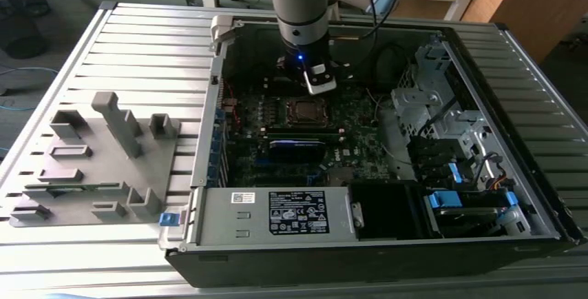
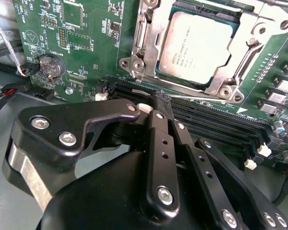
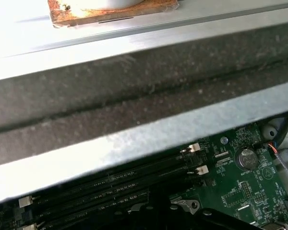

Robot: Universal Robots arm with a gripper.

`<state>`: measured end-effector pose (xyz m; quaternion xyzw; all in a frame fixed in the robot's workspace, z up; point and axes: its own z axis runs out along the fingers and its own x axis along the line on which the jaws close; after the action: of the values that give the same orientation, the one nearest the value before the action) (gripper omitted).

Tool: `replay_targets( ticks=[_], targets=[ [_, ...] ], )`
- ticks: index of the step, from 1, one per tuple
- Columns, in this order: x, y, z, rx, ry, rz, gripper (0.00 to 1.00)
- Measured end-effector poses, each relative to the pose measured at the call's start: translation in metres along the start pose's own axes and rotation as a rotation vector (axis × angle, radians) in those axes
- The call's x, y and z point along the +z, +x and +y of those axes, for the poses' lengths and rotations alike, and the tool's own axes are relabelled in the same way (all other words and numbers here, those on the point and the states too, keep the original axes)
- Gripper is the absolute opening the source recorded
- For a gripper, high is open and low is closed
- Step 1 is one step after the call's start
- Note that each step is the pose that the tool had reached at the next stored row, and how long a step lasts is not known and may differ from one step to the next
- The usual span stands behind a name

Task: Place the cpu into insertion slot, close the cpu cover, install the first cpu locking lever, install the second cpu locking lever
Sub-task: 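Install the first cpu locking lever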

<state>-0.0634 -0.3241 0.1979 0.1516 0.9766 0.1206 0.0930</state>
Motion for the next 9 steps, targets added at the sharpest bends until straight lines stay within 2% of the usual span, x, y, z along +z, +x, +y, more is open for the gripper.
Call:
replay_targets(
  ticks=[6,9],
  targets=[
    [0.0003,0.0004,0.0002,0.001,0.0,-0.0003,0.11],
    [0.0011,0.0006,0.0,0.0,-0.0011,-0.0036,0.11]
  ],
)
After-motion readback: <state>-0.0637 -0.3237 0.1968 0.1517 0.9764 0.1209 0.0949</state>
